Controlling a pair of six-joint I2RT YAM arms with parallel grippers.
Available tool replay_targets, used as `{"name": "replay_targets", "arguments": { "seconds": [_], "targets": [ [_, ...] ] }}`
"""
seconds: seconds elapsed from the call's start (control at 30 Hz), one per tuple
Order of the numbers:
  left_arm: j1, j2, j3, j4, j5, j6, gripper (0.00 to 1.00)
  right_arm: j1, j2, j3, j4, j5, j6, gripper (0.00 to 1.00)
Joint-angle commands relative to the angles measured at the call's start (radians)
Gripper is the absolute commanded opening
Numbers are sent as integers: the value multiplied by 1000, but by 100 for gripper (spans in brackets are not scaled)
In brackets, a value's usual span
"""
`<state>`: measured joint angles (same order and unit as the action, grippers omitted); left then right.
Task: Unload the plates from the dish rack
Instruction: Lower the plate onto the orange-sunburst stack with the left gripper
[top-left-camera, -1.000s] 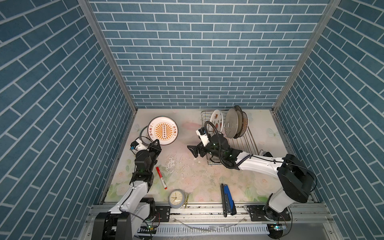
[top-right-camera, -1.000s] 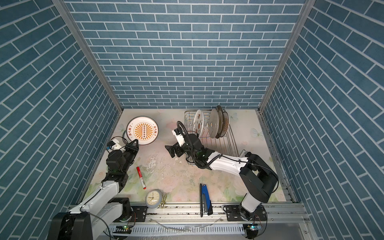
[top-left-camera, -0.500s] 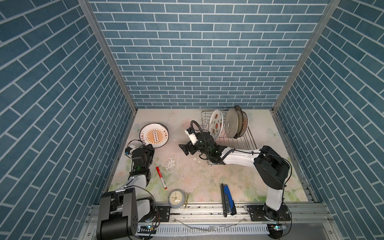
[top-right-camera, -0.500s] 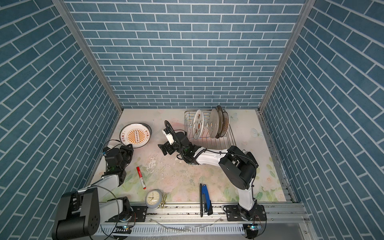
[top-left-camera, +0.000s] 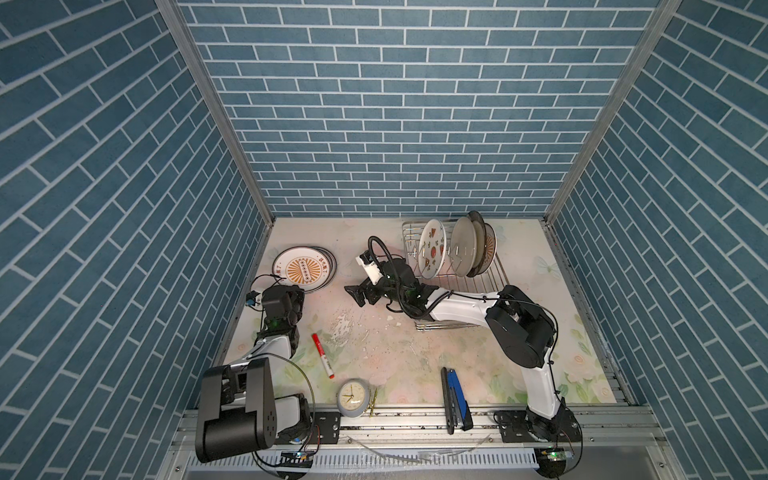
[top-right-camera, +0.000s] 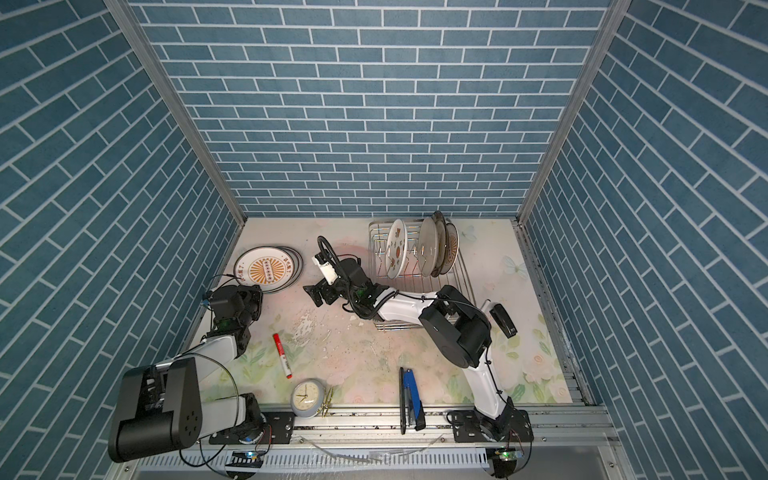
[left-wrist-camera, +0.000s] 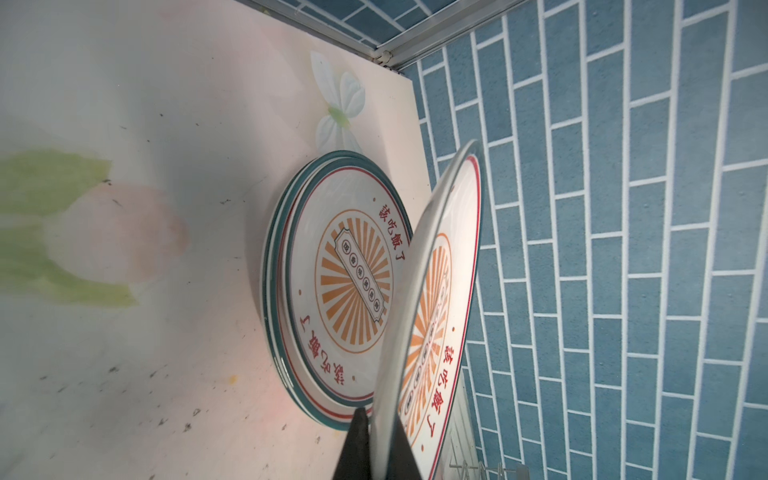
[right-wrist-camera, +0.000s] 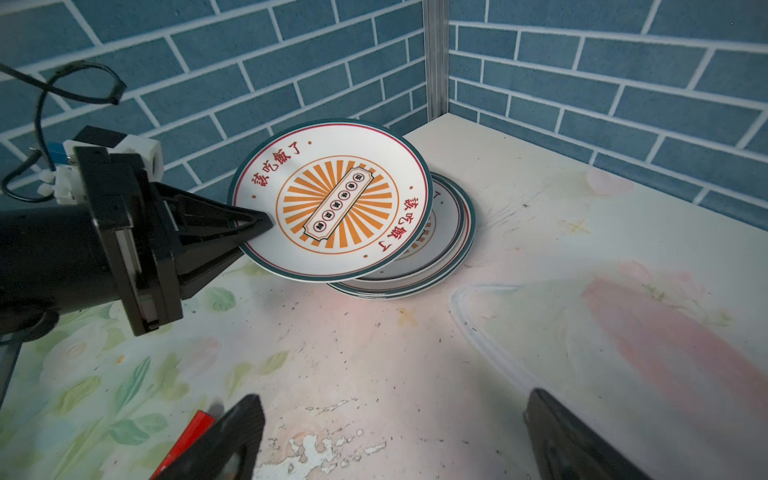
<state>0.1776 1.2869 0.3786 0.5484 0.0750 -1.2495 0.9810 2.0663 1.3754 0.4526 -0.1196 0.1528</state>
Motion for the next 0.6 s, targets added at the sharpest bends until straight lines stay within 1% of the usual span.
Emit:
{"name": "replay_targets", "arguments": {
  "seconds": [0.0, 0.17, 0.27, 0.33, 0.57],
  "targets": [
    [7, 20, 43, -7, -7, -12, 0, 3, 23, 40, 0, -4, 0, 99],
    [7, 60, 71, -28, -2, -24, 0, 4, 31, 31, 16, -5, -7, 99],
    [6, 83, 58, 14, -13, -44, 0, 3, 42, 43, 6, -75, -18, 99],
    [6, 97, 79, -14, -14, -38, 0, 4, 47, 44, 6, -97, -17, 99],
    [7, 175, 112, 13, -4, -38, 0, 4, 57, 45, 11, -90, -21, 99]
  ]
}}
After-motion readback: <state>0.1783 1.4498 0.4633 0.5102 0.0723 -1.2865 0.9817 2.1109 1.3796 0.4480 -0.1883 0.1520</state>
